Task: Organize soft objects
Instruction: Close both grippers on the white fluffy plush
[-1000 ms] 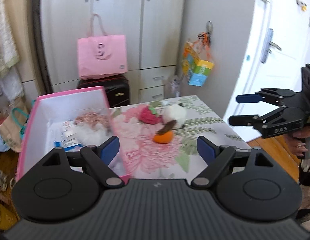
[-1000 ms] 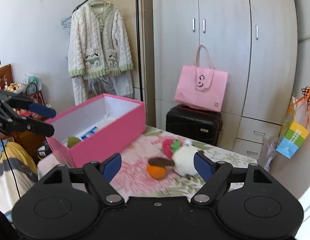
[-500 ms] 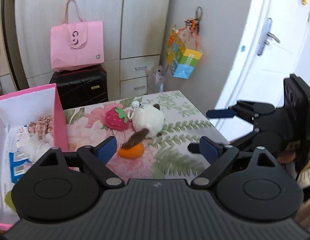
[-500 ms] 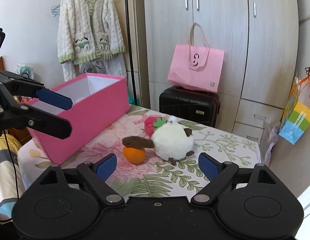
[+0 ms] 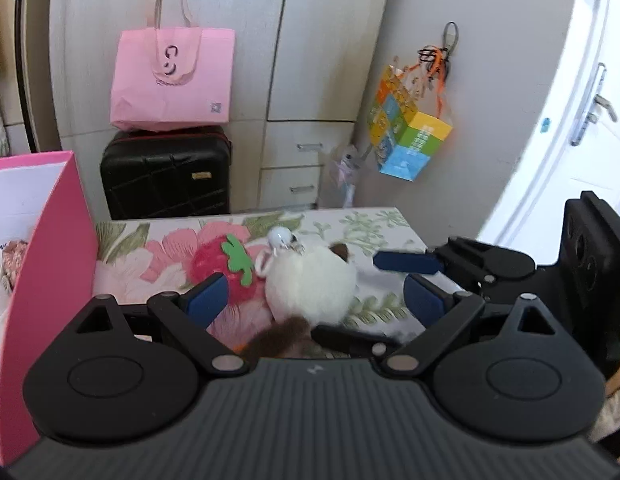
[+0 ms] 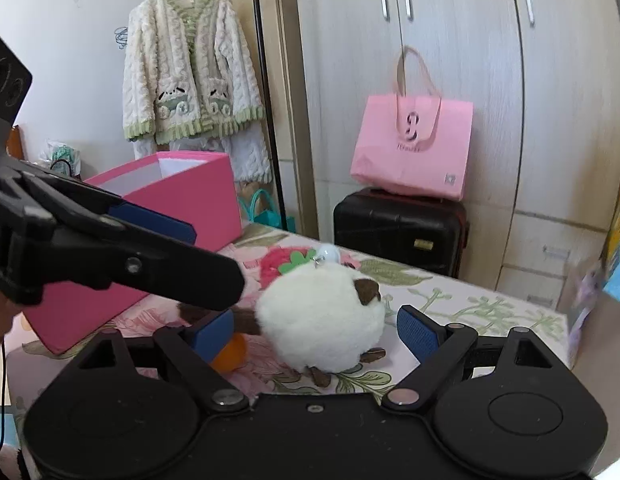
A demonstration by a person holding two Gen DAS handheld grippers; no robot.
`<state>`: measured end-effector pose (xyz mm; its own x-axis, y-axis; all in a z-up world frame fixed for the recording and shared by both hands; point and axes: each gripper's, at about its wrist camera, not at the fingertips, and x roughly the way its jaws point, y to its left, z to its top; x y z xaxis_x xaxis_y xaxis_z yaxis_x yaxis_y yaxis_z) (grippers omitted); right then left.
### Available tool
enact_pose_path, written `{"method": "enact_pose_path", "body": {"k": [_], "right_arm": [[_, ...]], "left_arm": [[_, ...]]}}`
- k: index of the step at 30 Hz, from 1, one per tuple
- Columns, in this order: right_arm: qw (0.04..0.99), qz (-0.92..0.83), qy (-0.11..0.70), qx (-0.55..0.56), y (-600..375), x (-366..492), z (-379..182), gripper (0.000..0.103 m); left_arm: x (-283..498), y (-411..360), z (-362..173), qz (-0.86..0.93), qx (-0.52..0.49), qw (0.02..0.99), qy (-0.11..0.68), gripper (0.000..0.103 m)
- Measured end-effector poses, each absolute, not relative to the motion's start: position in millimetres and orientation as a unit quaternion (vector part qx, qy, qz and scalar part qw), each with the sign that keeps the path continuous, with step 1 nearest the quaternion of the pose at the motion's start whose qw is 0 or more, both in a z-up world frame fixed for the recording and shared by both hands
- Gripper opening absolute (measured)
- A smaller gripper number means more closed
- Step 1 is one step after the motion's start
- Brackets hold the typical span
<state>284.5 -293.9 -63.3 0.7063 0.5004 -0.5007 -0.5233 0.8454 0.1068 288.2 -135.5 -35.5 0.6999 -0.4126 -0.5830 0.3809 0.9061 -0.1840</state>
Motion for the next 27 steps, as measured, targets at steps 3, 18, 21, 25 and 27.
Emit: {"method": "enact_pose_path", "body": {"k": [3, 18, 21, 25, 27], "right_arm": [[0.917, 0.285, 0.278, -0.033, -291, 296, -72, 0.092], [0.901, 0.292, 0.320, -0.002, -287, 320, -96, 0.081], [0.903, 0.292, 0.313, -0.006, -286, 318, -95, 0.075], [0.915, 0.275, 0.295, -0.031, -282, 308, -92, 0.074], [0.921, 0.266, 0.284, -0.035, -282, 301, -88, 0.074]], "left_arm": [[302, -140, -46, -0.213, -0.039, 0.916, 0.336, 0.092], [326, -139, -81, -0.223, -0.090, 0.898, 0.370, 0.055], [326, -141, -84, -0.220, -0.082, 0.900, 0.368, 0.054], [321, -142, -80, -0.229, -0.082, 0.900, 0.362, 0.053], [316, -144, -76, -0.235, -0.079, 0.902, 0.354, 0.053]]}}
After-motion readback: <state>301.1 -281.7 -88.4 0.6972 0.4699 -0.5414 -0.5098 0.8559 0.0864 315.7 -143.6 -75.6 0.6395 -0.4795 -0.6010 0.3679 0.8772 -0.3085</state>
